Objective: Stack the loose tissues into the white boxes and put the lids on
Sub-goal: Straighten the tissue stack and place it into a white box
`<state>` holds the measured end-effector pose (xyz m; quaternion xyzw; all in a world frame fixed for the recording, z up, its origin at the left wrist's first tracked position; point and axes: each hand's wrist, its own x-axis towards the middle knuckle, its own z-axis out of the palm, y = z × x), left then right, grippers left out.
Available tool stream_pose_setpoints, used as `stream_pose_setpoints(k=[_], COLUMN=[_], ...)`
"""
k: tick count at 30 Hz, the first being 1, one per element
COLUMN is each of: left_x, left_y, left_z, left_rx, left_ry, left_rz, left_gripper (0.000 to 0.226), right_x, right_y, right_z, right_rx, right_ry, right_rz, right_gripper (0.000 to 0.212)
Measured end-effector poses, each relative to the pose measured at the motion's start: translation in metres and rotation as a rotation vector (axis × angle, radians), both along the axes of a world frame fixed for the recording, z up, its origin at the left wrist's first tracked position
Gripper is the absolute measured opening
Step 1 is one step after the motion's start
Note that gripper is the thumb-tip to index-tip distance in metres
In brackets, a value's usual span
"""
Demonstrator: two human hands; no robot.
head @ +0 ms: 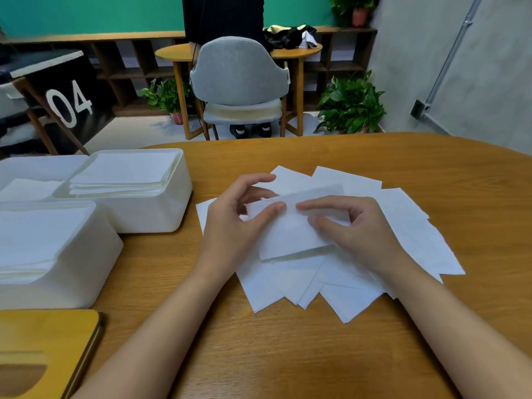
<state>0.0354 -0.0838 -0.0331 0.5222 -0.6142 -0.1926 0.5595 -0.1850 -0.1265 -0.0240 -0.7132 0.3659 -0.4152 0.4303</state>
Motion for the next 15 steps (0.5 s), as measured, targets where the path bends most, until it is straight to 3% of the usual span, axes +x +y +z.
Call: stream_pose_setpoints(k=[5,10,15], left_x=[0.003,0.005,0.006], left_y=[-0.002,-0.002,-0.001], left_z=[-0.012,-0.018,-0.017], left_rx=[-0.024,0.138,0.081], left_ry=[-0.378,-0.536,-0.594], left_rz=[-0.020,-0.180,-0.168], left_gripper=[0.044,0.038,0.025], right_x=[-0.007,-0.009,-0.009], right_y=[-0.011,-0.017,-0.020], right_z=[-0.005,-0.009,-0.011], right_rx=[-0.049,-0.043,-0.045], right_ry=[0.019,0.060,0.042], right_rz=[-0.254,-0.289,-0.307], right_gripper=[0.033,0.043,0.046])
